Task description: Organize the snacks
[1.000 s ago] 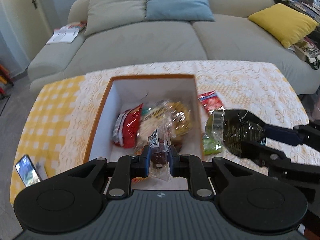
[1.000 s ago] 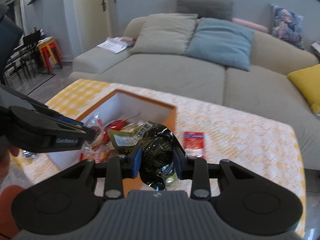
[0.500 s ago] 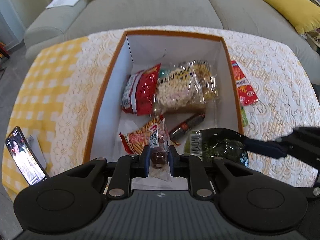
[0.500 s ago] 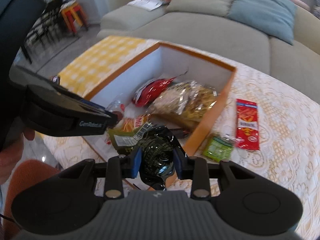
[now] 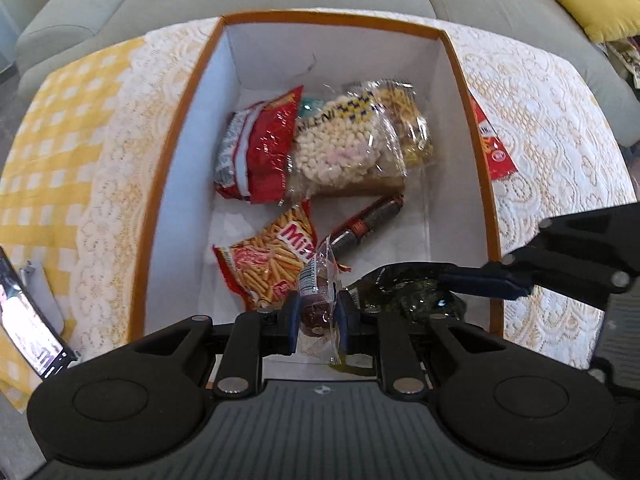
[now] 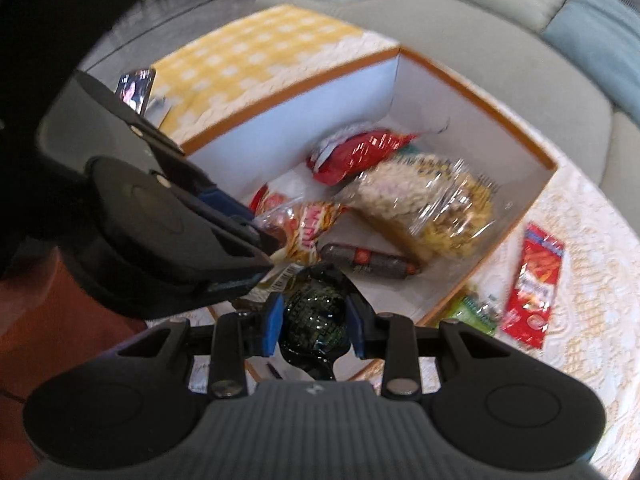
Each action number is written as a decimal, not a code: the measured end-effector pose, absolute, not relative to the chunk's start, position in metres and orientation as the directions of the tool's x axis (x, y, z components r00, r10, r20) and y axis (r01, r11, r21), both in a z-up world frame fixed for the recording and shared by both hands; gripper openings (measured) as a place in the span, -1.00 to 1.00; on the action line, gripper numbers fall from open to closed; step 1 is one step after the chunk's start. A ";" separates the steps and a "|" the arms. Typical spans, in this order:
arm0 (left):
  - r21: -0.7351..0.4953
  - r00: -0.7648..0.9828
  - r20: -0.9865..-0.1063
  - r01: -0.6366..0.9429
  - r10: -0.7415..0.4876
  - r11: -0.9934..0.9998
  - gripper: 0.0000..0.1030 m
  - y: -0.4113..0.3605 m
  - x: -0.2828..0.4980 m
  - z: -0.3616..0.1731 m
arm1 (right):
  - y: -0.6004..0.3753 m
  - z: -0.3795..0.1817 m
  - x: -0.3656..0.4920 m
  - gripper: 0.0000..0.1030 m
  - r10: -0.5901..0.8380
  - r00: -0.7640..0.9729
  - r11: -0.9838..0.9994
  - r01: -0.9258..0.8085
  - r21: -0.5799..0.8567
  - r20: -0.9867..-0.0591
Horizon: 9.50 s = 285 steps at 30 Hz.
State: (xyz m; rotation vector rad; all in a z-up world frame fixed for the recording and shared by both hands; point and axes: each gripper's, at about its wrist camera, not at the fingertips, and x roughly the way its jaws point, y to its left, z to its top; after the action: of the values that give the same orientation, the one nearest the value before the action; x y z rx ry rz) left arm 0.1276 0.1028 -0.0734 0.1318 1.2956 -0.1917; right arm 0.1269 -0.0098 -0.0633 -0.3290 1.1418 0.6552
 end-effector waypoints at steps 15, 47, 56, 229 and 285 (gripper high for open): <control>-0.003 0.176 -0.983 0.232 -0.045 0.973 -0.59 0.097 0.140 -0.098 | -0.004 -0.086 0.138 -0.38 0.308 0.183 0.758 -0.640 0.125 -0.934; -0.053 0.308 -0.945 0.190 -0.111 0.980 -0.16 0.093 0.128 -0.062 | -0.036 -0.044 0.118 -0.35 0.328 0.343 0.806 -0.588 0.071 -0.880; -0.028 0.414 -0.904 0.197 -0.108 0.980 -0.16 0.069 0.113 -0.039 | -0.087 -0.021 0.097 -0.32 0.280 0.520 0.906 -0.422 0.043 -0.807; -0.077 0.259 -0.958 0.172 -0.121 0.982 -0.29 -0.060 0.122 -0.118 | -0.186 -0.172 0.071 0.12 -0.007 0.661 0.999 -0.028 -0.033 -0.751; -0.194 0.334 -0.906 0.215 -0.259 0.957 -0.54 -0.045 0.084 -0.022 | -0.185 -0.073 0.027 -0.58 0.209 0.679 0.977 -0.176 0.121 -0.703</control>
State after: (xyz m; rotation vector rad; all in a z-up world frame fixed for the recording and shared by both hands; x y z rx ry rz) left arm 0.0841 -0.0449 -0.0221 -0.0416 1.1909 -0.3092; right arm 0.0273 -0.1846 -0.0727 0.0444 0.7953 0.2164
